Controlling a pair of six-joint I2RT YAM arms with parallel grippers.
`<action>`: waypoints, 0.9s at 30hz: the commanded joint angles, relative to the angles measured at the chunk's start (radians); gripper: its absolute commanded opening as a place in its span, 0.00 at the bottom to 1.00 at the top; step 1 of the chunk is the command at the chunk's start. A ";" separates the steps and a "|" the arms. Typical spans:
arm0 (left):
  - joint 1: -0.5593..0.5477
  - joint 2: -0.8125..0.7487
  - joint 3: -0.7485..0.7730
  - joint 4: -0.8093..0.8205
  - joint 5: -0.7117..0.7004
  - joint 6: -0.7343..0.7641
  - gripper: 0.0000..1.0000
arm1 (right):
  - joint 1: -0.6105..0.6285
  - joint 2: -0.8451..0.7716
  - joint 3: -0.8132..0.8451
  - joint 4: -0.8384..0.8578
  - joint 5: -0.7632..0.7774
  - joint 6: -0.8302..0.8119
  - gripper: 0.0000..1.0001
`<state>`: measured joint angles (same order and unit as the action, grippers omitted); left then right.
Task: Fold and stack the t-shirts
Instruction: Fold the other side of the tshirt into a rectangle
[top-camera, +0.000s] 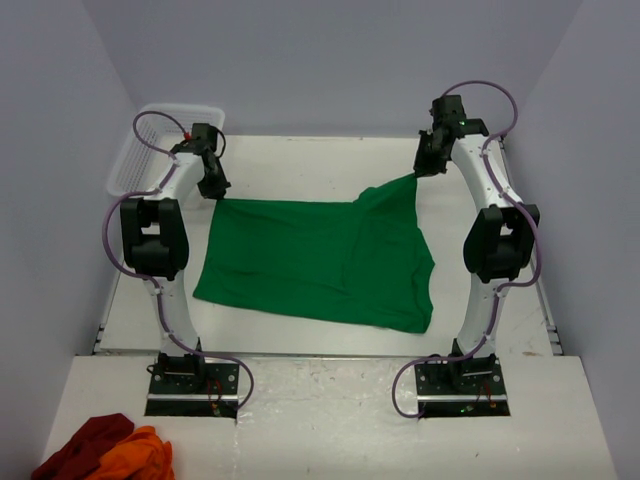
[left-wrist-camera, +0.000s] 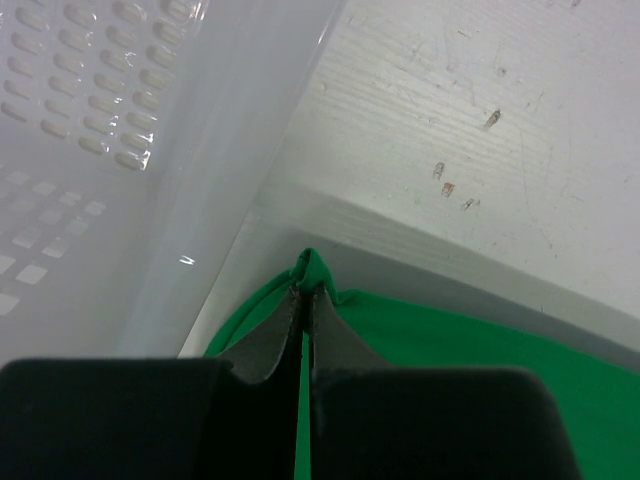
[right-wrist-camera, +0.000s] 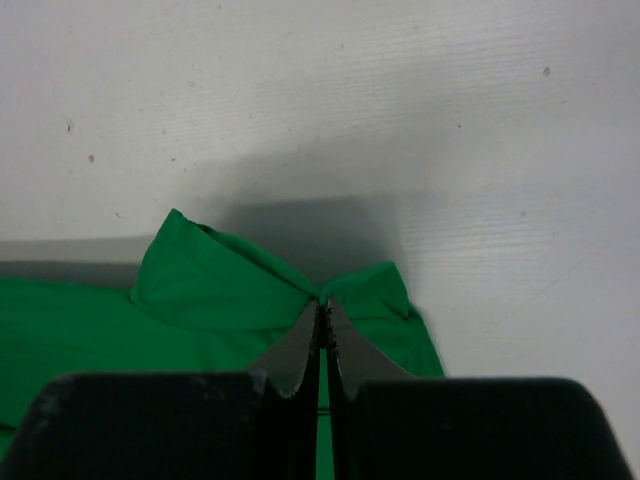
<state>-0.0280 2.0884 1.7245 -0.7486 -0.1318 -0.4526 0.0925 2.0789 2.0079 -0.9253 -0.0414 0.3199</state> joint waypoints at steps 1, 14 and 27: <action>0.013 -0.065 0.020 0.026 0.004 0.006 0.00 | -0.005 -0.079 -0.009 0.026 -0.006 -0.007 0.00; 0.011 -0.076 0.001 0.041 0.008 0.002 0.00 | -0.007 -0.083 -0.032 0.048 -0.002 -0.010 0.00; 0.011 -0.163 -0.075 0.068 0.020 -0.012 0.00 | 0.000 -0.172 -0.156 0.109 -0.003 -0.008 0.00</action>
<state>-0.0284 2.0216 1.6768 -0.7193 -0.1223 -0.4534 0.0925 2.0087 1.8893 -0.8703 -0.0441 0.3199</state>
